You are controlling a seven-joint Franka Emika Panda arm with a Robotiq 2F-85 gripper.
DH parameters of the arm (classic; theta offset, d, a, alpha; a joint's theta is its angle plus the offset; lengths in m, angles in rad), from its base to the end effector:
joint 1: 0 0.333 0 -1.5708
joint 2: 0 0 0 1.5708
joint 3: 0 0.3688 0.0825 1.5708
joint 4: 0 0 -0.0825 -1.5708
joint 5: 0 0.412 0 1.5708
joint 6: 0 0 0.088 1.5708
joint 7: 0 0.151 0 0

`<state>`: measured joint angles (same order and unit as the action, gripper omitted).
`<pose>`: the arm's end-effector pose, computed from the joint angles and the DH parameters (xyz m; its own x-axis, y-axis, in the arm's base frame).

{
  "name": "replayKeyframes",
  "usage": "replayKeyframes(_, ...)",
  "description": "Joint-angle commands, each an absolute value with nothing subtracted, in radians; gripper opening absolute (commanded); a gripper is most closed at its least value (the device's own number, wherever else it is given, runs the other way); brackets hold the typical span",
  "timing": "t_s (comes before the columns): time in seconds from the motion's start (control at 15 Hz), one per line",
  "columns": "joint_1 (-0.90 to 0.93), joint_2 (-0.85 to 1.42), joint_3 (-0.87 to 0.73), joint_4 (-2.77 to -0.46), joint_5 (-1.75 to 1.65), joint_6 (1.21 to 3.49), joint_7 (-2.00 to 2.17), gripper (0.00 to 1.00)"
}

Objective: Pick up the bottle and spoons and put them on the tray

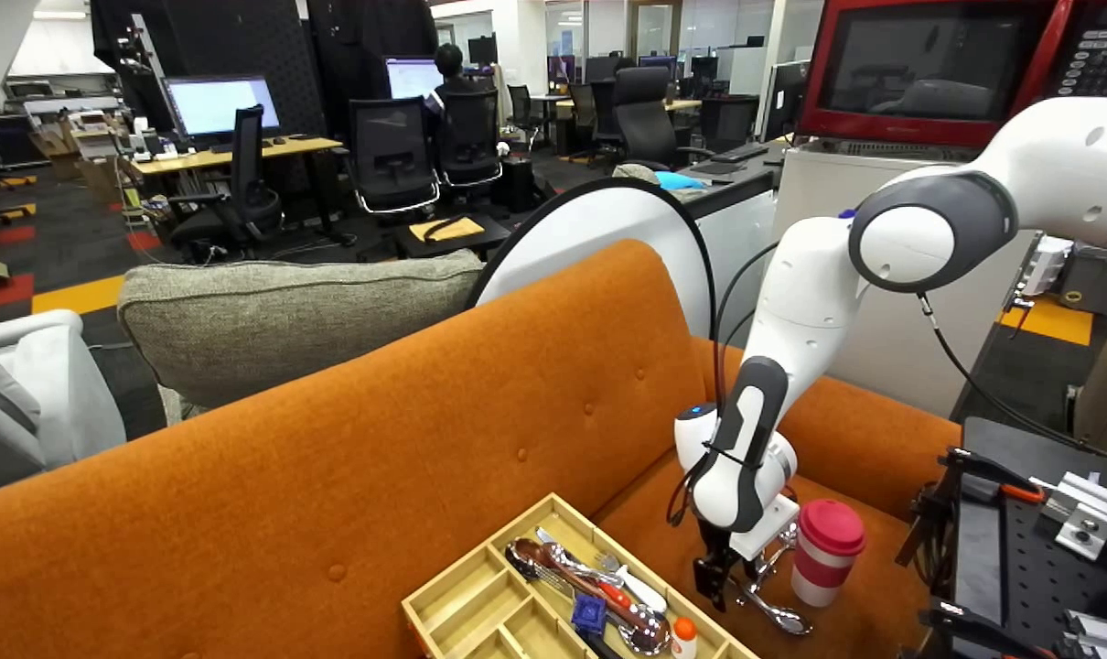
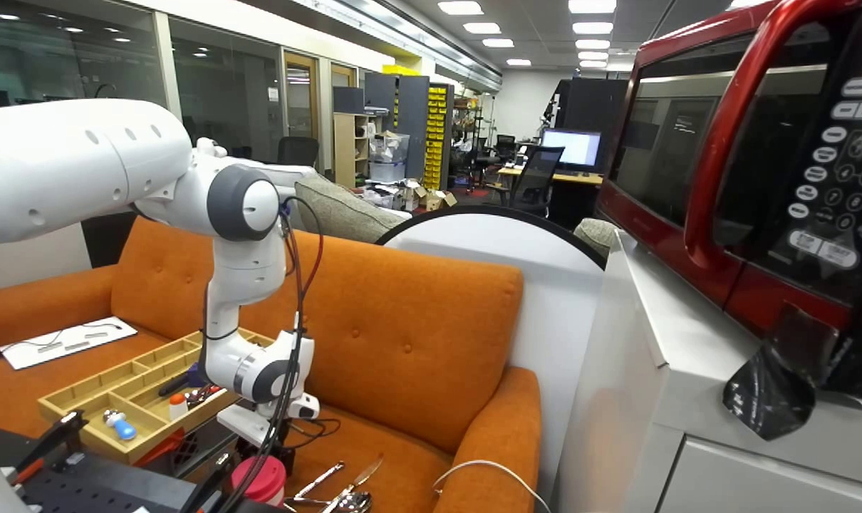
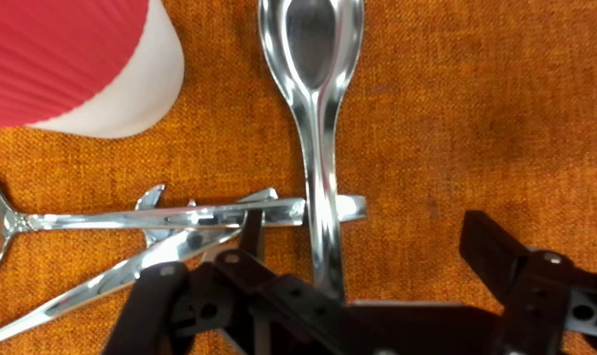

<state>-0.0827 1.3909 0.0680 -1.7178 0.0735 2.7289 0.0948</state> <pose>0.5010 0.0031 -0.2627 0.9034 -0.2005 -0.3790 -0.2299 -0.9726 -0.0334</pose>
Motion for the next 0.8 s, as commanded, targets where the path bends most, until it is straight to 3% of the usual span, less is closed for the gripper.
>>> replayKeyframes(0.0,-0.076,1.405,0.068,-1.685,0.100,2.677,0.094,1.00)
replayKeyframes(0.73,-0.052,1.465,0.063,-1.549,0.090,2.592,0.086,1.00)
